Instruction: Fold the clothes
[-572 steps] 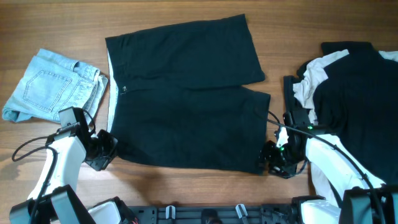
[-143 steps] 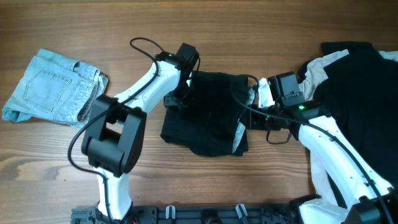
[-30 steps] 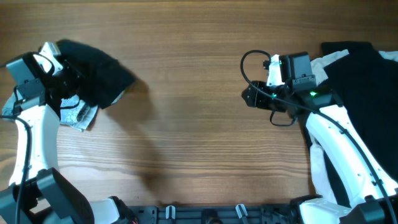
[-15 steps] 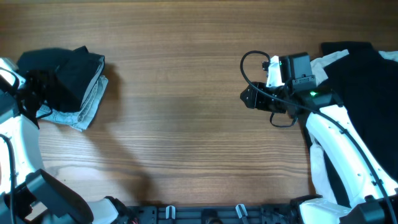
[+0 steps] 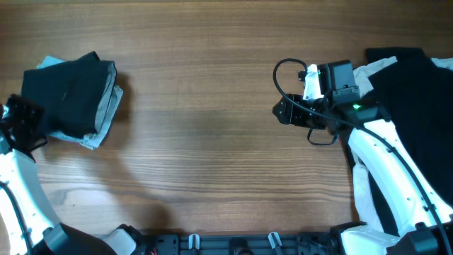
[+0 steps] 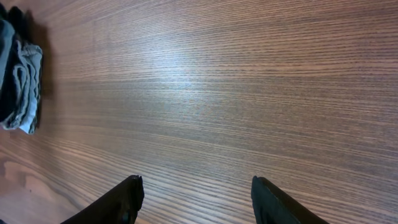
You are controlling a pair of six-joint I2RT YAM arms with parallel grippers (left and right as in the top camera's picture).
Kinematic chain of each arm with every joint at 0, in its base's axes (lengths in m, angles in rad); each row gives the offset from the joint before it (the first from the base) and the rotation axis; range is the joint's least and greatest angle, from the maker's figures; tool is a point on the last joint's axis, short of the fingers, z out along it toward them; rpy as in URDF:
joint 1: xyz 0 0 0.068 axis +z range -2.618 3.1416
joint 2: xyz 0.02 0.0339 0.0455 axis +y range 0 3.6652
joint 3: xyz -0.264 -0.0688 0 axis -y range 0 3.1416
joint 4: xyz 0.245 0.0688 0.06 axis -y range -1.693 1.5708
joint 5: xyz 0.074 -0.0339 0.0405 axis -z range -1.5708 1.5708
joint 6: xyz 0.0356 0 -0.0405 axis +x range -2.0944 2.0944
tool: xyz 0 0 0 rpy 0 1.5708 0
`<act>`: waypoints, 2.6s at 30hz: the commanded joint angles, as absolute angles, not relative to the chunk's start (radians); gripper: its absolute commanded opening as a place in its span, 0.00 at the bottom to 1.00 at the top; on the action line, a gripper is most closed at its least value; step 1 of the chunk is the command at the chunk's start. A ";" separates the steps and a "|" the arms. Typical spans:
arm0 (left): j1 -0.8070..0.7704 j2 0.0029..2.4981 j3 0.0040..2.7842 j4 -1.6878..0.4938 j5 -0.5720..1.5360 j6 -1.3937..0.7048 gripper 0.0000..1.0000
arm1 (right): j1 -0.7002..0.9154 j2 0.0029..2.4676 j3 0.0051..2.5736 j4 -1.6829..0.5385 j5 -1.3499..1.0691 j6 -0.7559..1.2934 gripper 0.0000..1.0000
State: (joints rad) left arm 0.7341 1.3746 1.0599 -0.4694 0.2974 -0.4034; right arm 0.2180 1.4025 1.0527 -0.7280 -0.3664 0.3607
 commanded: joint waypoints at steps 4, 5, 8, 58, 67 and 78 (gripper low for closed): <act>0.776 1.391 1.090 -0.466 0.404 -0.403 0.09 | 0.222 1.403 1.050 -0.727 -0.382 0.343 0.61; 0.770 1.392 1.090 -0.487 0.480 -0.389 0.11 | 0.222 1.403 1.050 -0.726 -0.382 0.343 0.61; 0.699 1.436 1.044 -0.485 0.341 -0.367 0.04 | 0.222 1.403 1.050 -0.726 -0.381 0.339 0.61; -0.285 1.028 1.182 -1.008 -0.005 -0.168 1.00 | 0.221 0.795 1.229 -0.937 -0.177 0.385 1.00; -0.285 1.090 1.182 -1.008 -0.005 -0.168 1.00 | 0.221 0.802 1.208 -0.874 0.138 0.367 1.00; -0.285 1.090 1.182 -1.008 -0.005 -0.168 1.00 | 0.115 0.318 0.447 -0.257 -0.004 0.054 1.00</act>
